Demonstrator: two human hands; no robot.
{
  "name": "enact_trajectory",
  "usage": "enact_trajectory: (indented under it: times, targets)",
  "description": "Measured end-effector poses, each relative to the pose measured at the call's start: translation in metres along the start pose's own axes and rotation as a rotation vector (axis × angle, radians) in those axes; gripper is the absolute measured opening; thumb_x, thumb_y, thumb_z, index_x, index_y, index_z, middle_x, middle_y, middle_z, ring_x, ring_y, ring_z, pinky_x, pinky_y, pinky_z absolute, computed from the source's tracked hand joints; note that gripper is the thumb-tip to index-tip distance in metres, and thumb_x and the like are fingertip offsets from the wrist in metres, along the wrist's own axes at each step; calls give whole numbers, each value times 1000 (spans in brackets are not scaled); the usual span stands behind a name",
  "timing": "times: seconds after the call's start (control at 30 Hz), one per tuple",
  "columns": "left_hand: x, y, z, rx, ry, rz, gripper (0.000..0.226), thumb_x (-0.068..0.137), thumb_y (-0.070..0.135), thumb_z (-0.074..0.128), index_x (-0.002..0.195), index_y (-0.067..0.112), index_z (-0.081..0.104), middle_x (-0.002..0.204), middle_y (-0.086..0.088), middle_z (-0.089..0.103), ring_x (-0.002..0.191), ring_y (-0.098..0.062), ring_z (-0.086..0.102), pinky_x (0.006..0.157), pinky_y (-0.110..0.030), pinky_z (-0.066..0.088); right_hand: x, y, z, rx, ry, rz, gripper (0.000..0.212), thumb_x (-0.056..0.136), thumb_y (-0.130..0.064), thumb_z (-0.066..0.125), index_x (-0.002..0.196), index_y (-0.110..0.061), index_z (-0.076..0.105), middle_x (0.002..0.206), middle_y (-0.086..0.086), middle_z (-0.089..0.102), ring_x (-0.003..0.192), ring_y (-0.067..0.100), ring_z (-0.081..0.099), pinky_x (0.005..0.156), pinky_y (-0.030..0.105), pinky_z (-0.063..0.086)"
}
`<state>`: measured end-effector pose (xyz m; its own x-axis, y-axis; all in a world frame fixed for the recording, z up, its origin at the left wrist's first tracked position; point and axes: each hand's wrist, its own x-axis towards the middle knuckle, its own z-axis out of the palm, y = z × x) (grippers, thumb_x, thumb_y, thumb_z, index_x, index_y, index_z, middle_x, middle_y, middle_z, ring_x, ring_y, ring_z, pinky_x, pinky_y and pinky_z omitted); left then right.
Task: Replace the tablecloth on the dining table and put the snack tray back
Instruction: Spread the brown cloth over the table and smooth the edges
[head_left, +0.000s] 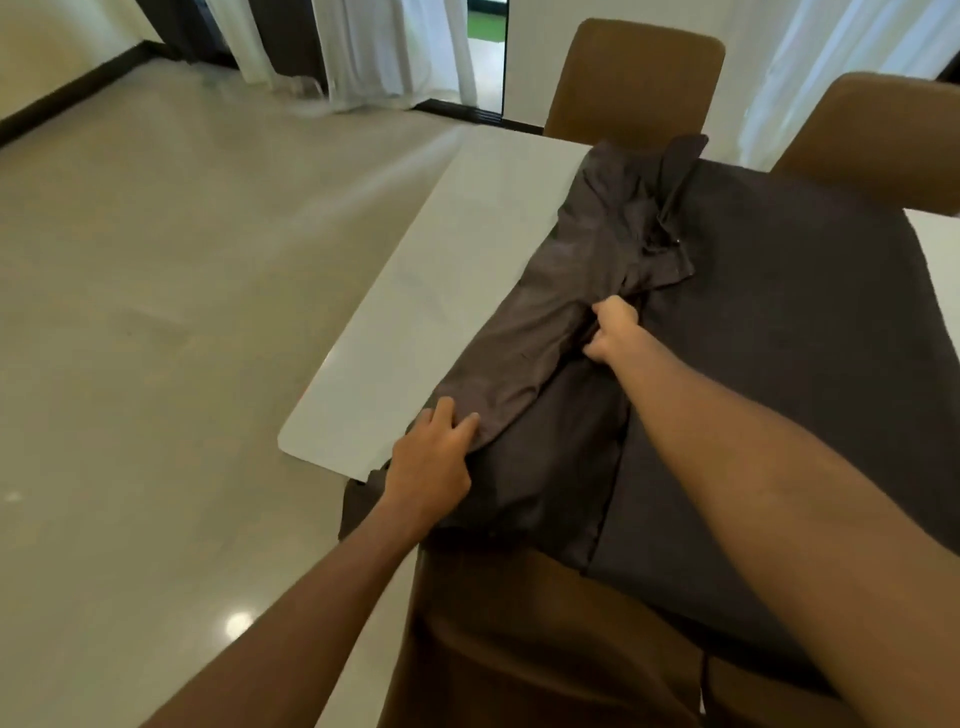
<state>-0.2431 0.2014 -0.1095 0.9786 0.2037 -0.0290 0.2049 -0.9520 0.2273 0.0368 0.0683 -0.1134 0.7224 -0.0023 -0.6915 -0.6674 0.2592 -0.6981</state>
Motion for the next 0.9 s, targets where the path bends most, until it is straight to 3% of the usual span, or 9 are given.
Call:
enact_trajectory:
  times: [0.13,0.17,0.23,0.3,0.4,0.5,0.63,0.73,0.9]
  targets:
    - [4,14,7,34,-24,17,39,86,45,56,118,22,58,117,-5,52,92,-22,55,69,-30,46,4,6,-12,-139,37,0,22,102,-12,42,117,-10,58,111,9,59,73,19,51,65,31,47]
    - [6,15,9,56,-10,5,42,86,53,52,112,22,59,113,-4,54,92,-22,55,70,-31,46,3,4,-10,-185,13,-2,28,103,-12,41,125,-9,58,120,11,58,79,20,53,73,35,49]
    - [14,15,11,89,29,-35,51,85,65,44,101,22,64,104,-3,58,93,-23,54,74,-36,44,-8,-1,-3,-277,-86,-32,37,105,-9,40,139,-11,51,143,12,53,113,27,57,98,41,47]
    - [25,15,13,99,44,-66,51,86,65,43,98,21,66,104,-2,59,97,-24,52,79,-40,42,-17,-5,3,-477,-164,-148,45,104,-12,44,149,-15,43,149,10,49,126,30,53,106,43,44]
    - [45,27,20,60,107,-9,40,87,52,53,111,21,63,115,-5,57,106,-27,52,82,-42,42,-18,-6,-17,-950,-21,-512,54,100,-30,54,151,-21,40,144,6,54,128,29,53,99,35,46]
    - [68,50,32,-34,72,190,44,87,39,59,129,26,60,135,-5,53,126,-28,47,91,-47,45,-24,5,-68,-1122,212,-746,44,92,-36,61,135,-28,56,124,1,64,119,28,57,91,37,45]
    - [103,82,48,-20,-155,200,59,92,51,52,149,42,38,162,-1,26,151,-33,12,112,-65,23,-30,36,-128,-1458,256,-689,54,80,-44,61,132,-33,54,139,2,49,129,31,43,102,50,37]
    - [122,104,63,4,-332,42,70,89,78,33,152,55,14,167,7,-1,151,-40,-11,107,-77,-1,-34,32,-145,-1568,215,-705,53,81,-33,61,133,-32,50,136,3,46,125,32,43,99,53,39]
    - [119,119,71,46,-330,-41,72,86,84,16,150,58,-3,166,10,-14,149,-41,-19,104,-80,-5,-25,0,-194,-1653,182,-635,55,85,-16,68,134,-34,50,130,4,42,116,32,48,86,49,52]
